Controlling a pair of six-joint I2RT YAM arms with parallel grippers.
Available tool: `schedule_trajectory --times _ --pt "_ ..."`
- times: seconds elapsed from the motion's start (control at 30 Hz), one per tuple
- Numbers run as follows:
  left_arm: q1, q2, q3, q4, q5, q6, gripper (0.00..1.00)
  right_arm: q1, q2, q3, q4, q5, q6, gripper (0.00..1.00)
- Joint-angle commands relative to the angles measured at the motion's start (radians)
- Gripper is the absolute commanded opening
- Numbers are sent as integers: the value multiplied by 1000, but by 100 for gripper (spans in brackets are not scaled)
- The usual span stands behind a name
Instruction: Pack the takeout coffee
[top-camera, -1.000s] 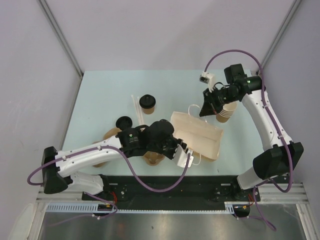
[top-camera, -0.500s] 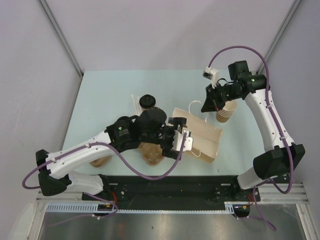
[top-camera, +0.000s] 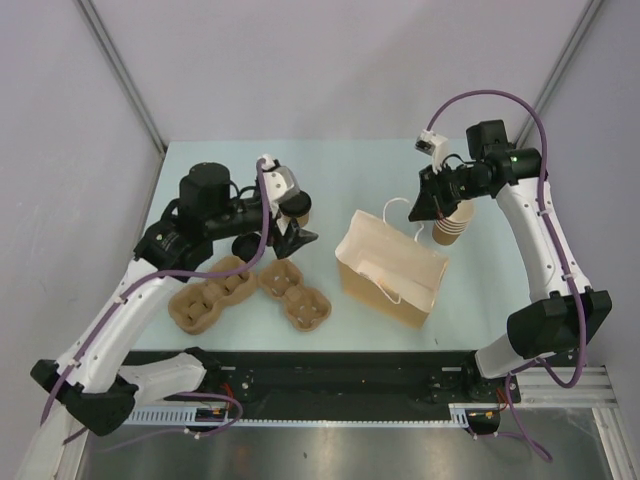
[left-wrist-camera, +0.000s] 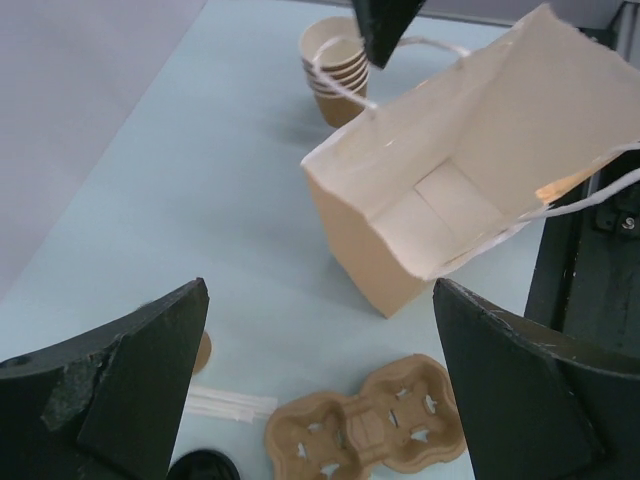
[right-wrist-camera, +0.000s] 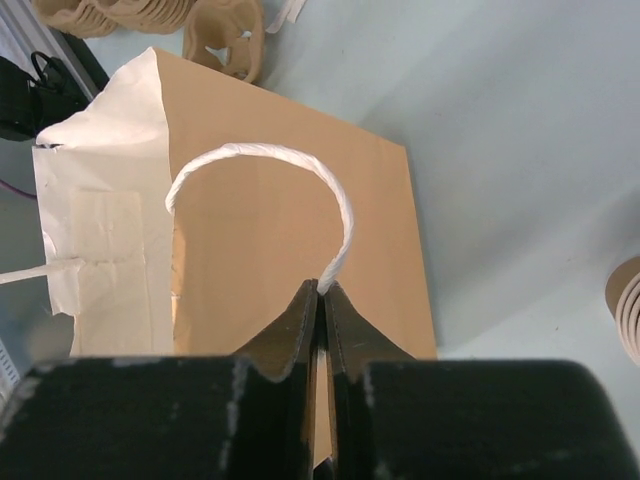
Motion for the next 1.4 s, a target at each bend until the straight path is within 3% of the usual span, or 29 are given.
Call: schedule_trajectory --times 0.0,0.1,0.13,0.23,0.43,0.67,0.97,1.37 --pt "125 -20 -76 -17 71 -105 99 -5 -29 53 7 -2 6 14" --pt "170 -18 -112 -40 88 -109 98 -20 -24 90 -16 12 -23 29" --pt "176 -17 -122 -61 88 -108 98 -36 -24 102 -36 14 -33 41" --pt "200 -3 -131 -101 105 -103 98 -54 -21 175 -77 15 -98 65" --pt "228 0 -163 -115 148 -106 98 -33 -34 307 -94 77 -239 88" --pt "250 -2 -183 -114 174 -120 98 114 -52 352 -50 166 -444 88" --pt "282 -25 -235 -104 203 -128 98 306 -21 294 -8 143 -760 78" --pt "319 -60 -320 -75 240 -141 98 414 49 148 4 195 -983 70"
